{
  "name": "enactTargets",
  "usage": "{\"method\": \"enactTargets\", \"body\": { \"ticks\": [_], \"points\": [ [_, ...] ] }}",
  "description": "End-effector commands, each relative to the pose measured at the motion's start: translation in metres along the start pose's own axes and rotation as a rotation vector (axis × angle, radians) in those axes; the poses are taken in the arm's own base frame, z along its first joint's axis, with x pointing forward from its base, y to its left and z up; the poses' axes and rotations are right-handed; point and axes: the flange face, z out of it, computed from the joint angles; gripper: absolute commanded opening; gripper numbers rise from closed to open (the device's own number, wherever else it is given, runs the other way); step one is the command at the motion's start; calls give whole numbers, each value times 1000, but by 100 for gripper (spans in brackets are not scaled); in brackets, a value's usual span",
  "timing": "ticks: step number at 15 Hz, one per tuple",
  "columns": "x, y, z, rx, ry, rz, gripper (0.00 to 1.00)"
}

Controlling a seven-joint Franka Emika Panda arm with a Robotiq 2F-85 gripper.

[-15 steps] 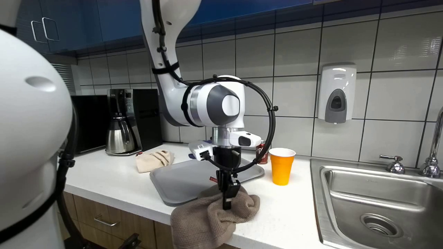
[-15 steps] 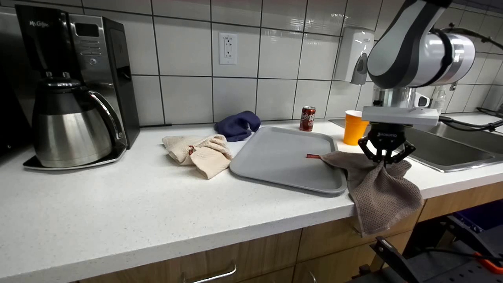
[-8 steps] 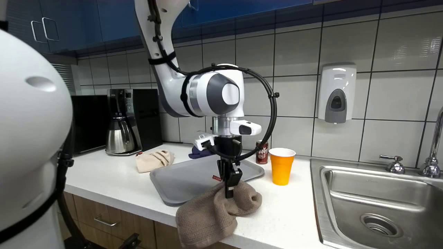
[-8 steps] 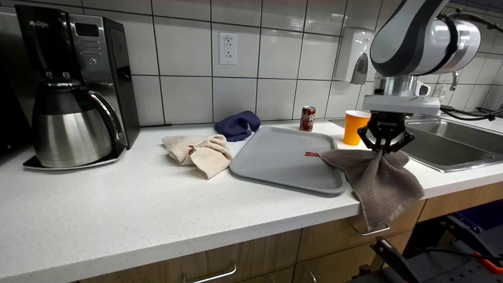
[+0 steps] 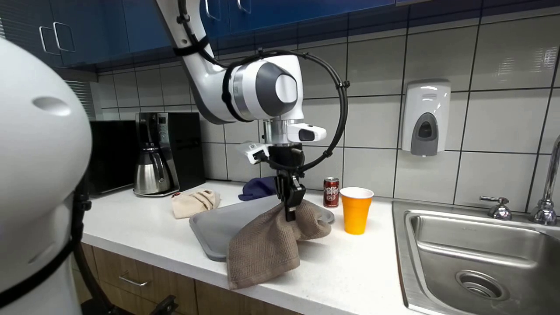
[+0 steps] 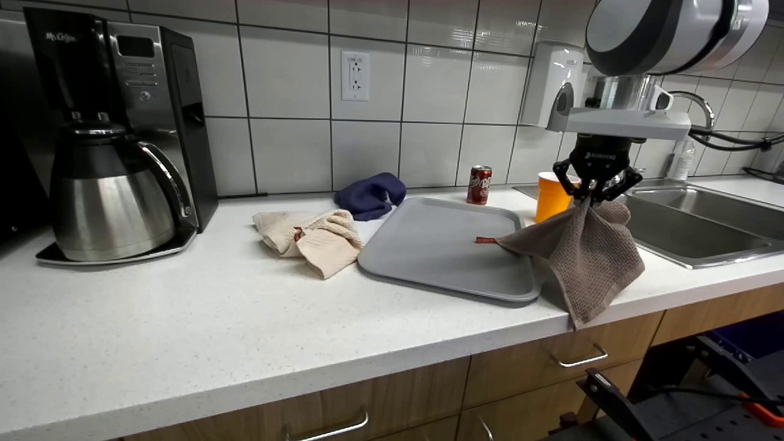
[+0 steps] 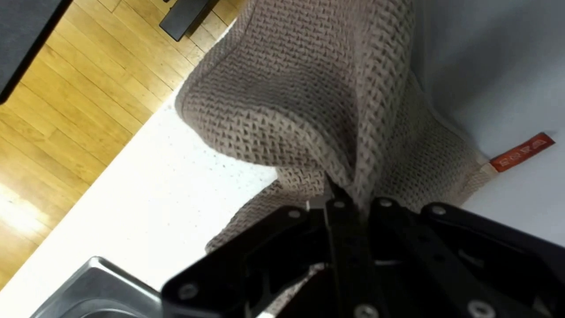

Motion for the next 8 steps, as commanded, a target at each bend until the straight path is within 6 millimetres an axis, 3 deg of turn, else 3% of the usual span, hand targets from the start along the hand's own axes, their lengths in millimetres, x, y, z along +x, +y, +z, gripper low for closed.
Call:
{"method": "enactTargets", "body": {
  "ticks": [1, 8],
  "points": [
    [-6, -6, -30, 25, 37, -25, 1],
    [-2, -31, -59, 78, 92, -67, 1]
  ]
}}
